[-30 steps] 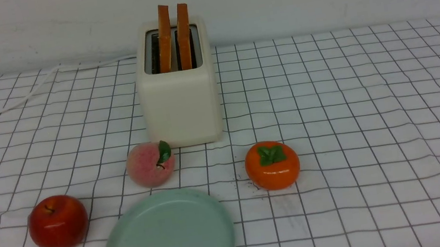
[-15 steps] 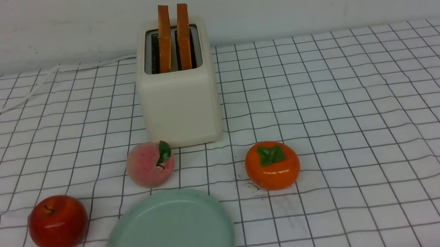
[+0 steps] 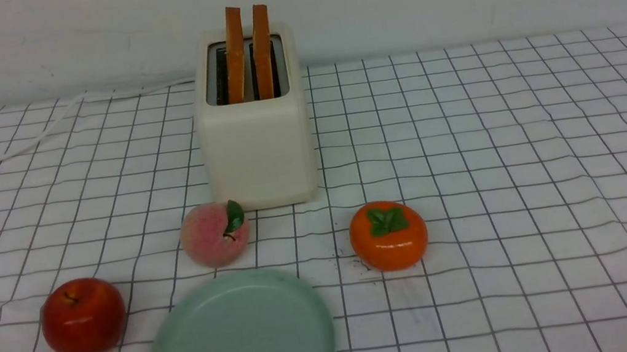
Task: Take toasted bread from bread machine on white checkered table place on plate.
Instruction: 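Reach for a toast slice standing in the toaster with the left gripper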
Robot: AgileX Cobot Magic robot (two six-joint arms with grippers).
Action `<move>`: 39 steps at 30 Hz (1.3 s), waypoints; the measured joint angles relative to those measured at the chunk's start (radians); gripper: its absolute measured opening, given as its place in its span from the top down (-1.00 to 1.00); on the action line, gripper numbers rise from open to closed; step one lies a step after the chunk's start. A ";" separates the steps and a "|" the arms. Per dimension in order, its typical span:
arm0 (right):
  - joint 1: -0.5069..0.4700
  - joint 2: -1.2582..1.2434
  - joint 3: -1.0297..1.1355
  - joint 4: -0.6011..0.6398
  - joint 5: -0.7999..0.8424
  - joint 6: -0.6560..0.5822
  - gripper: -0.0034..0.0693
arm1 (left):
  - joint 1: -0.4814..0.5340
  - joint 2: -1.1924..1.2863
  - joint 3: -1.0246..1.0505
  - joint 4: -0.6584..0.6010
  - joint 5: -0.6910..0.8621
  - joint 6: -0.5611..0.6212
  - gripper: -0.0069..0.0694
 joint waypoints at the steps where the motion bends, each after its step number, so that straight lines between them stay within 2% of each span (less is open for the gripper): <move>1: 0.003 0.020 -0.012 -0.008 0.023 -0.003 0.66 | 0.000 0.010 -0.007 0.000 0.004 0.006 0.85; 2: 0.023 0.113 -0.122 -0.034 0.139 -0.053 0.76 | 0.000 0.120 -0.080 0.001 0.042 0.052 0.85; 4: 0.036 0.166 -0.183 -0.039 0.207 -0.094 0.80 | 0.000 0.165 -0.108 0.001 0.056 0.066 0.85; 5: 0.062 0.258 -0.288 -0.040 0.327 -0.169 0.85 | 0.000 0.268 -0.168 0.002 0.089 0.094 0.85; 7: 0.075 0.304 -0.343 -0.037 0.387 -0.217 0.86 | 0.000 0.338 -0.203 0.002 0.107 0.113 0.85; 8: 0.097 0.386 -0.442 -0.015 0.484 -0.302 0.87 | 0.000 0.443 -0.280 -0.002 0.152 0.139 0.85; 9: 0.103 0.414 -0.476 0.000 0.513 -0.339 0.87 | 0.000 0.501 -0.322 -0.008 0.182 0.158 0.85; 13: 0.113 0.499 -0.585 0.078 0.573 -0.445 0.86 | -0.043 0.658 -0.453 -0.020 0.263 0.230 0.85; 15: 0.114 0.533 -0.627 0.127 0.577 -0.519 0.86 | -0.113 0.740 -0.527 -0.013 0.263 0.263 0.85; 20: 0.118 0.580 -0.674 0.272 0.571 -0.666 0.86 | -0.316 0.927 -0.658 0.115 0.066 0.294 0.85; 25: 0.118 0.584 -0.674 0.314 0.569 -0.706 0.85 | -0.359 1.092 -0.761 0.174 0.021 0.295 0.84; 28: 0.118 0.584 -0.675 0.332 0.569 -0.713 0.84 | -0.338 1.256 -0.883 0.187 0.060 0.290 0.62; 29: 0.118 0.584 -0.675 0.334 0.569 -0.713 0.84 | -0.336 1.275 -0.891 0.187 0.066 0.288 0.60; 30: 0.118 0.584 -0.676 0.340 0.570 -0.713 0.84 | -0.310 1.346 -0.960 0.188 0.090 0.270 0.39; 34: 0.118 0.584 -0.676 0.360 0.571 -0.714 0.82 | -0.253 1.498 -1.094 0.191 0.129 0.227 -0.07; 39: 0.118 0.584 -0.676 0.364 0.572 -0.714 0.82 | -0.233 1.600 -1.189 0.192 0.144 0.220 -0.34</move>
